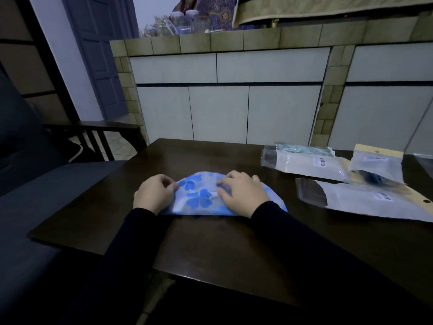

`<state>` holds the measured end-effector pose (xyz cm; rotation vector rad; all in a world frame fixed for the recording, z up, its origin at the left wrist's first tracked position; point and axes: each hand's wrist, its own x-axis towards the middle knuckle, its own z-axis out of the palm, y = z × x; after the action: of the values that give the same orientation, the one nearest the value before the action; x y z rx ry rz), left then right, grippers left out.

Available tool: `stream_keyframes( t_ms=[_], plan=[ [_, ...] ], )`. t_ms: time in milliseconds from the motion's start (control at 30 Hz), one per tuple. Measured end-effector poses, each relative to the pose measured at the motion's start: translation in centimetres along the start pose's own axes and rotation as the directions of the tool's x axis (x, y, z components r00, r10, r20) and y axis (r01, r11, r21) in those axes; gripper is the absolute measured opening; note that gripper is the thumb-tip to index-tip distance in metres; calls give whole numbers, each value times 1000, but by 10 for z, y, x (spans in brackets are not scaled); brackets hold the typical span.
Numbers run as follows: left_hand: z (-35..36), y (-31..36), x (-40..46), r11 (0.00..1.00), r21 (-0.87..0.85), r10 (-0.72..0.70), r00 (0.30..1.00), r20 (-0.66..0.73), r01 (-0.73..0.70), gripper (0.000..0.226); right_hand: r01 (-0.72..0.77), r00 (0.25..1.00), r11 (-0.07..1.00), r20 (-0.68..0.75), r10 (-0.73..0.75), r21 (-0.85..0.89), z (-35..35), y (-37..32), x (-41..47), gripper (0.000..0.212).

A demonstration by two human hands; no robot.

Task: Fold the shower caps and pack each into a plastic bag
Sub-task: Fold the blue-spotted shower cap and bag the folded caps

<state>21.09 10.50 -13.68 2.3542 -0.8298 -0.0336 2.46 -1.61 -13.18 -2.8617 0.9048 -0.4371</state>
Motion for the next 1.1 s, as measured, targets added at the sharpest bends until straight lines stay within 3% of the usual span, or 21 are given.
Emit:
stream_keyframes(
  t_ms=[133,200,233,300,333,367,400,467,533,700,800,867,933,1000,1100],
  plan=[
    [-1,2,6,993,122,-10,1000,-16,12,14,-45,983,998,177,51,-42,4,8,3,48],
    [0,6,5,968,248,78,990,-115,-48,11,-45,977,997,203,58,-69,4,7,4,49],
    [0,9,3,947,296,194,956,-221,-124,11,-52,978,996,201,65,-71,4,6,5,48],
    [0,18,-4,869,300,482,808,-340,-392,17,-69,980,996,183,79,-58,4,5,7,48],
    [0,23,-9,790,279,612,730,-304,-546,25,-67,981,996,180,75,-51,5,6,8,47],
    [3,28,-14,727,237,684,709,-169,-645,38,-57,981,997,182,64,-46,5,7,9,47],
    [6,31,-19,714,204,683,730,6,-670,51,-45,981,998,185,52,-42,5,8,11,47],
    [13,27,-17,765,290,477,809,344,-575,59,-38,978,999,202,43,-27,5,16,16,47],
    [11,24,-12,804,356,267,825,499,-476,62,-42,966,998,253,51,-39,4,25,23,48],
    [9,28,-8,828,363,179,815,552,-428,70,-47,945,993,316,80,-109,3,28,28,49],
    [9,29,-9,824,379,174,825,538,-421,70,10,990,984,139,15,-180,-3,17,25,44],
    [10,28,-9,825,379,177,828,533,-420,70,64,996,989,68,-55,-133,-3,9,21,43],
    [9,28,-10,831,382,164,835,526,-404,71,18,983,1000,181,-14,-16,0,7,18,45],
    [6,27,-12,846,387,128,844,520,-367,74,-15,945,1000,325,20,-18,2,13,19,49],
    [2,24,-16,884,352,102,862,496,-307,76,11,923,1000,384,-4,-17,1,22,22,53]
  ],
)
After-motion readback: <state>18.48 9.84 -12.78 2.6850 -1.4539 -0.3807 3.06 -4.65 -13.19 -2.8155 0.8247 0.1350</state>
